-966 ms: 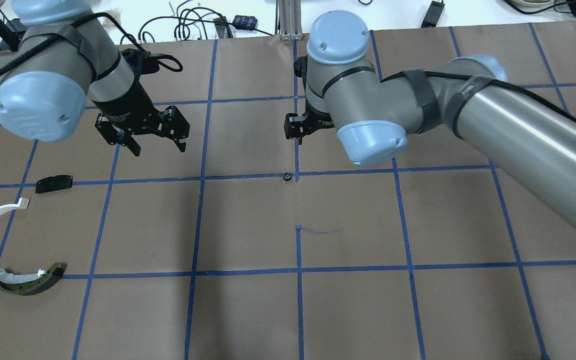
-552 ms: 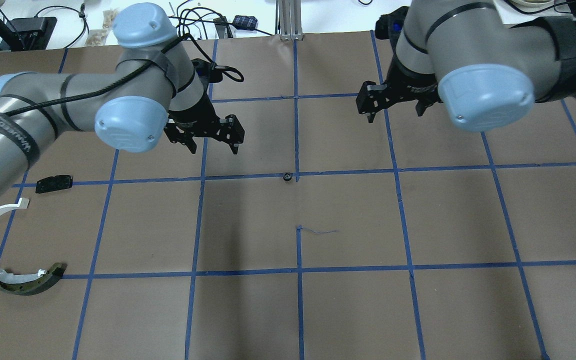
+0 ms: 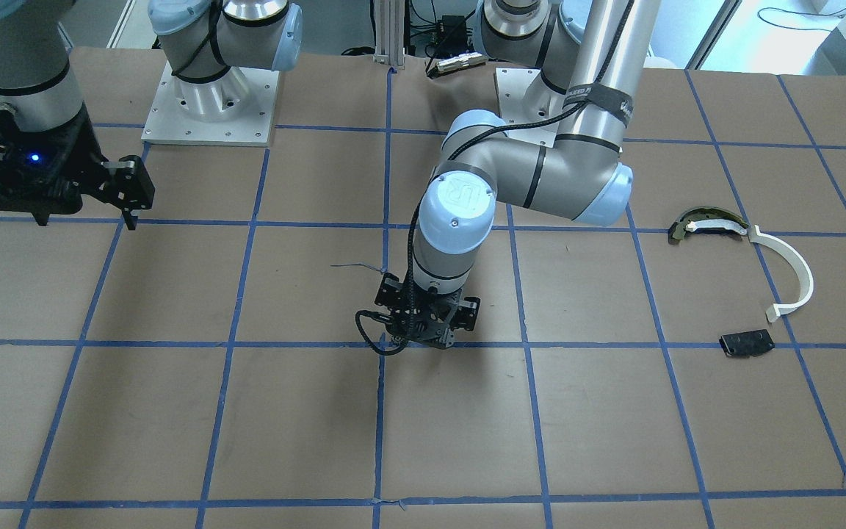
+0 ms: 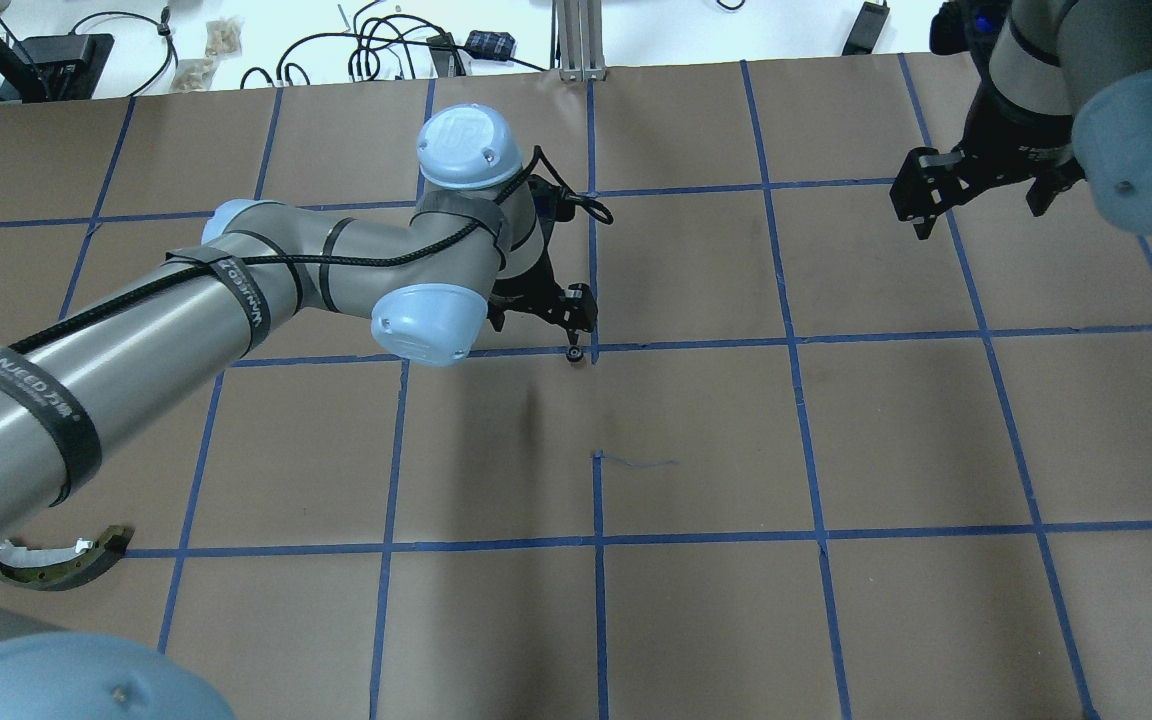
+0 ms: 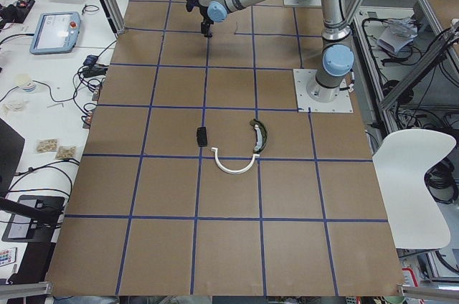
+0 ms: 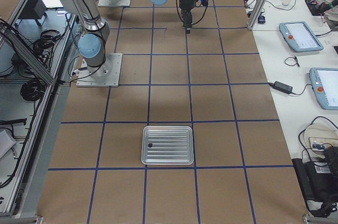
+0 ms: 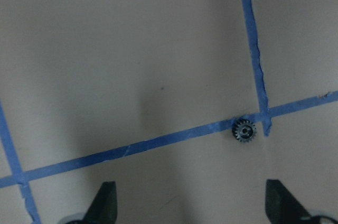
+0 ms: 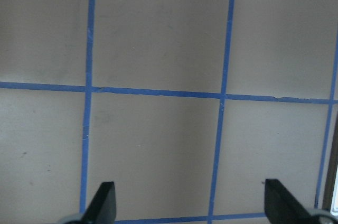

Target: Place bearing gear from tray to pile

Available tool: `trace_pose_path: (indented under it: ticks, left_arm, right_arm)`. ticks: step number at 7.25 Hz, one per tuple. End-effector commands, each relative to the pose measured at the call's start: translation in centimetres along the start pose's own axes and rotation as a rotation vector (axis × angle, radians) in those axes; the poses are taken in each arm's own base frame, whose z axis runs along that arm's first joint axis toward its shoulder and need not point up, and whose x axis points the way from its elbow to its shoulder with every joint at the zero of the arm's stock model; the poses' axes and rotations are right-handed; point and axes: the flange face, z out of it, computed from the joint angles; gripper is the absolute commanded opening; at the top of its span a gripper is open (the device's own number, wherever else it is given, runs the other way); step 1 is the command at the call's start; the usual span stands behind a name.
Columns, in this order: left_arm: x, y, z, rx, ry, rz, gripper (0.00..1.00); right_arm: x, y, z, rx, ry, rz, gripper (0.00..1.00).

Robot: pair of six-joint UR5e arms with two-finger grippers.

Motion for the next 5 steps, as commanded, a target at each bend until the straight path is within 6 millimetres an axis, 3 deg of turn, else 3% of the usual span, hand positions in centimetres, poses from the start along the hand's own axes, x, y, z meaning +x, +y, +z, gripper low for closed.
trace_pose_path:
  ticks: [1,2,3,5]
  left_arm:
    - [2.1,-0.3,2.7,0.023,0.002,0.036,1.00]
    - [2.1,-0.6,3.3,0.035,0.000,0.038,1.00]
    - [2.0,-0.7,4.1,0.027,0.000,0.039,1.00]
    - [2.0,-0.7,4.4,0.023,0.001,0.049,0.86]
  right_arm:
    - [2.5,0.3,0.3,-0.023,0.060,-0.033,1.00]
    - [4.0,0.4,0.5,-0.031,0.066,-0.070,1.00]
    - [7.2,0.9,1.6,-0.056,0.063,-0.077,1.00]
    - [15.2,3.3,5.0,-0.115,0.025,-0.116,0.98]
